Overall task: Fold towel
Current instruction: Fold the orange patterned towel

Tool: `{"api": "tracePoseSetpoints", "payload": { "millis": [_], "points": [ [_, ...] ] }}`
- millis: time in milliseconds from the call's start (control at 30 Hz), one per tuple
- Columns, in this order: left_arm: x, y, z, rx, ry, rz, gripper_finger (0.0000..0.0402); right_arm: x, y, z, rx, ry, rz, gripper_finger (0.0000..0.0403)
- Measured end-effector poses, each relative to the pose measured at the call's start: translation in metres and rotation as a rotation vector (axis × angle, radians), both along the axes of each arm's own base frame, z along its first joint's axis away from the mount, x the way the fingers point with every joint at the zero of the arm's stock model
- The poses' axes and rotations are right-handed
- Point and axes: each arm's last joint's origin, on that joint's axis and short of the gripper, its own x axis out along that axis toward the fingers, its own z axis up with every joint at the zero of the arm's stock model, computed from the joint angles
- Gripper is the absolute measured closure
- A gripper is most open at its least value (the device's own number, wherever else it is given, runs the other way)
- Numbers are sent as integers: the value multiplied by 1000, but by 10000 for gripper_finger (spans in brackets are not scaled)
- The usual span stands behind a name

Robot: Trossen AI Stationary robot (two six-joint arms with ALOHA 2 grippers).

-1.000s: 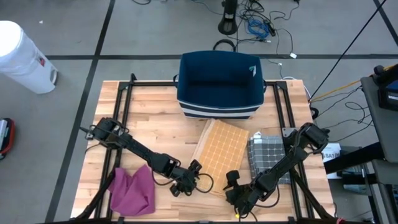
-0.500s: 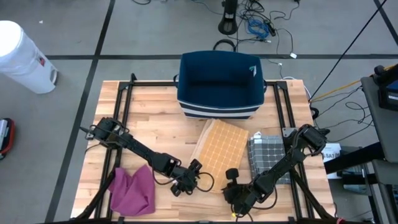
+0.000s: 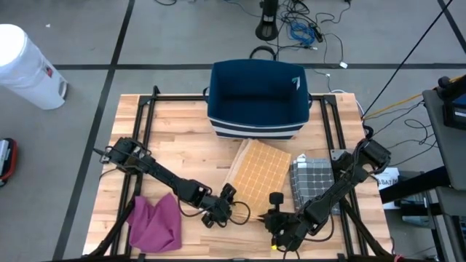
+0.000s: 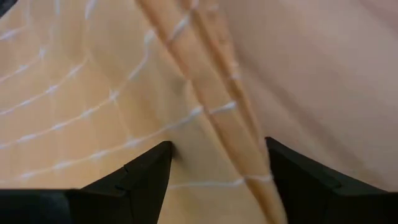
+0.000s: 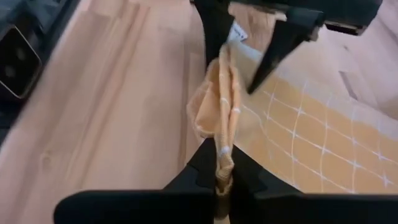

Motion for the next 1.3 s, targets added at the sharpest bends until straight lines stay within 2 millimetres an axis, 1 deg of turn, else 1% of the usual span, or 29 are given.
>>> {"api": "tracePoseSetpoints", "payload": {
  "millis": [133,433,500,600,733,867,967,1067,1300],
  "points": [
    [1,3,0,76,-36,87,147,-2,-2,10,26,-14,-14,401],
    [-2,-1,0,64,-34,129,147,-9,-10,16,30,1,-81,402],
    [-3,-2,-1,86,-33,147,150,-10,-11,16,30,11,-91,402],
    [-6,-3,-1,155,-44,180,168,-10,-11,16,35,17,-87,402],
    [-9,-2,-1,247,-68,227,213,-11,-11,15,47,29,-94,403],
    [-14,-9,1,296,-91,239,257,-13,-11,14,68,55,-101,403],
    [-17,-13,2,311,-102,236,279,-16,-10,13,71,62,-105,403],
    [-19,-17,2,330,-114,236,288,-16,-9,13,73,64,-107,403],
    [-24,-25,4,410,-169,267,289,-17,-9,13,102,71,-115,403]
  ]
}}
